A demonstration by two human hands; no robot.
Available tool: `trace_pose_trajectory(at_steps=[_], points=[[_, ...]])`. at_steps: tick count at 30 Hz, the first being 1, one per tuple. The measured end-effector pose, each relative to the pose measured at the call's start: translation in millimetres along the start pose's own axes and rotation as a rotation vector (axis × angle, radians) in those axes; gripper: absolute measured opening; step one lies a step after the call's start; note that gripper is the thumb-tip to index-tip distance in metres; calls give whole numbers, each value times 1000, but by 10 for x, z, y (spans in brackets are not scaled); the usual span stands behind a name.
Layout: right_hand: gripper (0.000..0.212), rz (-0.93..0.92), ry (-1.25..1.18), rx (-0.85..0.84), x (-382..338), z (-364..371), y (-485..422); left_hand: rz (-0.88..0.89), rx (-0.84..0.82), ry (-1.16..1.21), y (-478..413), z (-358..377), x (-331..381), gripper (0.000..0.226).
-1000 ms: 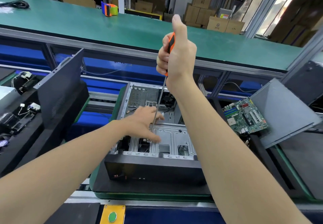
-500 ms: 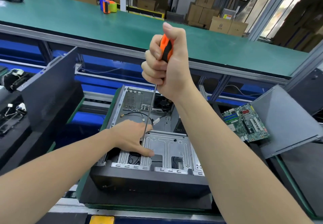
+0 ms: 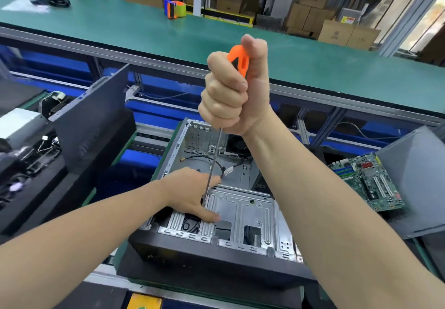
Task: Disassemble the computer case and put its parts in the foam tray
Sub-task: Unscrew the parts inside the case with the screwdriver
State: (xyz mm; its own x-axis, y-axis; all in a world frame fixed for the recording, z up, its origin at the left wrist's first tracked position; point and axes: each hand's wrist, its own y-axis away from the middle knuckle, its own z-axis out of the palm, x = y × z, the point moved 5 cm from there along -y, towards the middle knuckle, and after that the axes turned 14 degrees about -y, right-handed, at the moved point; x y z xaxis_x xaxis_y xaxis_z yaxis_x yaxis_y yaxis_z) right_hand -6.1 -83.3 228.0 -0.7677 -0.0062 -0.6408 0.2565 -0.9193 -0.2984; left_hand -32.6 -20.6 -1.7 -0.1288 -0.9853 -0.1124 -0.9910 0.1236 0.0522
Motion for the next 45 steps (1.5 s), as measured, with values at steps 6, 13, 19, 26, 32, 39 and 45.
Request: trace_pose_trajectory(at_steps=[6, 13, 19, 26, 32, 39, 45], points=[[33, -150, 426, 563, -323, 40, 23, -11, -4, -8, 2, 12, -10, 82], [41, -894, 706, 1282, -186, 108, 169, -34, 8, 0, 17, -23, 8, 98], [51, -784, 747, 1349, -263, 19, 46, -11, 38, -18, 33, -36, 14, 91], [42, -305, 553, 633, -105, 36, -241, 6, 24, -27, 23, 6, -6, 81], [36, -5, 135, 37, -3, 36, -337, 45, 70, -70, 23, -3, -2, 84], [34, -42, 56, 14, -31, -69, -138, 66, 109, -102, 35, 28, 15, 77], [38, -135, 224, 191, -180, -23, -208, 121, 100, -91, 58, -17, 60, 76]])
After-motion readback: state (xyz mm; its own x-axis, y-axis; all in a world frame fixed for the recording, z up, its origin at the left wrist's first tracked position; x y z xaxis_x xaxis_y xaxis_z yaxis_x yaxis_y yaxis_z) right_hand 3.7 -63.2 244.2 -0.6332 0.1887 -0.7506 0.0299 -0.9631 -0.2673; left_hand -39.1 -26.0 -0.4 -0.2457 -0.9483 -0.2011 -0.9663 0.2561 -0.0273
